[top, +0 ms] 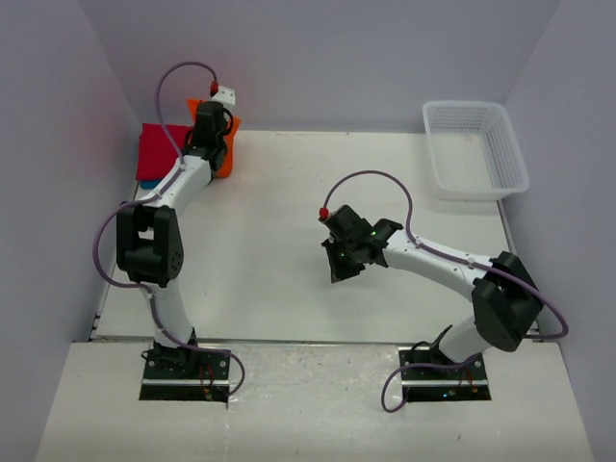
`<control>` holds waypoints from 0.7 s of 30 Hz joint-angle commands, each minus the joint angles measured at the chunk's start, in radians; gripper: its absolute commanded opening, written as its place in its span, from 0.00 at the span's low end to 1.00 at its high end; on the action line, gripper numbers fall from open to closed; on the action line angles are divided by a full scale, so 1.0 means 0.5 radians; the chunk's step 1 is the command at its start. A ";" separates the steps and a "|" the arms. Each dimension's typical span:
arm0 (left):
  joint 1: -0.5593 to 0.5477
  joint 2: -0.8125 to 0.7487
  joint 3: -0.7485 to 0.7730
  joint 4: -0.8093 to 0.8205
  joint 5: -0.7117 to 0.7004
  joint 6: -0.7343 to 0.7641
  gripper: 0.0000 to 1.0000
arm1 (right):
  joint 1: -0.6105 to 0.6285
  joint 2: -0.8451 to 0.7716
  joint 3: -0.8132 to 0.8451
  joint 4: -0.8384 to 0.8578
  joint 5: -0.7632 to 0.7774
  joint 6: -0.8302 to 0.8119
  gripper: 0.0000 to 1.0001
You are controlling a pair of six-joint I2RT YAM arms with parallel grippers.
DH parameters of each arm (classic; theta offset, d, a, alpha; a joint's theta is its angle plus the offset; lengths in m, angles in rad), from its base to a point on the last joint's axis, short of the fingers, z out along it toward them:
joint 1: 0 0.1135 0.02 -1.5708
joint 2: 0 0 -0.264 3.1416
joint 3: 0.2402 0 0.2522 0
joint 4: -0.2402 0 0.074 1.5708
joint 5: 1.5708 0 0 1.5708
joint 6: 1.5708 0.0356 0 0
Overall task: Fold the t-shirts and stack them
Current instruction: Put the neatly folded tshirt into the corner of the board with the left arm
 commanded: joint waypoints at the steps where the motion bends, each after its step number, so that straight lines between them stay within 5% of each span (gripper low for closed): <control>1: 0.009 -0.184 0.078 0.173 -0.096 0.083 0.00 | -0.006 0.013 0.073 0.012 0.008 -0.034 0.00; 21: 0.043 -0.227 0.068 0.186 -0.179 0.138 0.00 | -0.018 -0.064 0.021 -0.009 -0.017 -0.019 0.00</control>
